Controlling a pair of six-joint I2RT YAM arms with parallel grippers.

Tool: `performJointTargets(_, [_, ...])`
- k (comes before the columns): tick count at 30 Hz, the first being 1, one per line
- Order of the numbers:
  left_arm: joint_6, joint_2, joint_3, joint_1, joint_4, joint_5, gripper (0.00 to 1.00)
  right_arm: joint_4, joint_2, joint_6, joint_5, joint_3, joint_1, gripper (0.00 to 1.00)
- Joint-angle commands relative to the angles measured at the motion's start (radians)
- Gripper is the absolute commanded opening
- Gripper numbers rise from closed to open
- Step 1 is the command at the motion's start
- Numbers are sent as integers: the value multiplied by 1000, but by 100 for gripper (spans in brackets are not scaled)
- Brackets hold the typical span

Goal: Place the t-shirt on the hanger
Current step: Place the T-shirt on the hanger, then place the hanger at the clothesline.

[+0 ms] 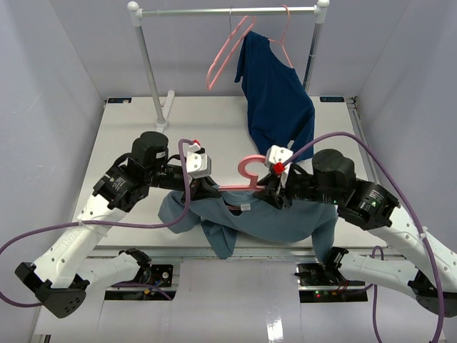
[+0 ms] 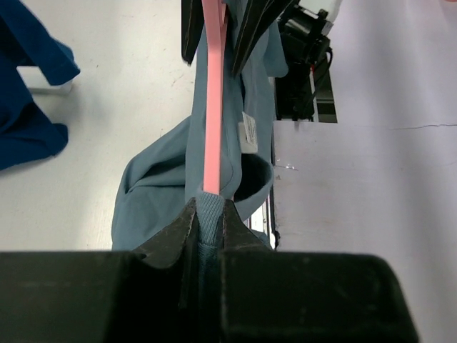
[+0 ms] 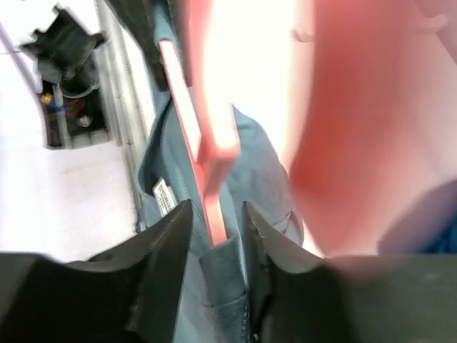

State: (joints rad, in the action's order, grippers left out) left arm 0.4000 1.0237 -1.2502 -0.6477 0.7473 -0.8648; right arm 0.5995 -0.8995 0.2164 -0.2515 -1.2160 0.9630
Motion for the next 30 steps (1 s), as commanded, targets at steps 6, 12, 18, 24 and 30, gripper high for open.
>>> performJointTargets(6, [-46,-46,-2,2,-63,129,0,-133,181,-71,340,85,-3,51])
performJointTargets(12, [-82,-61,-7,2,-94,142,0,-122,192,-78,375,59,-3,51])
performJointTargets(18, [-98,-91,-2,2,-104,131,0,-116,166,-76,375,44,-1,50])
performJointTargets(24, [-120,-134,-9,2,-105,176,0,-131,175,-96,495,79,-3,48])
performJointTargets(30, [-135,-164,-56,2,-86,241,0,-126,182,-117,594,40,-3,47])
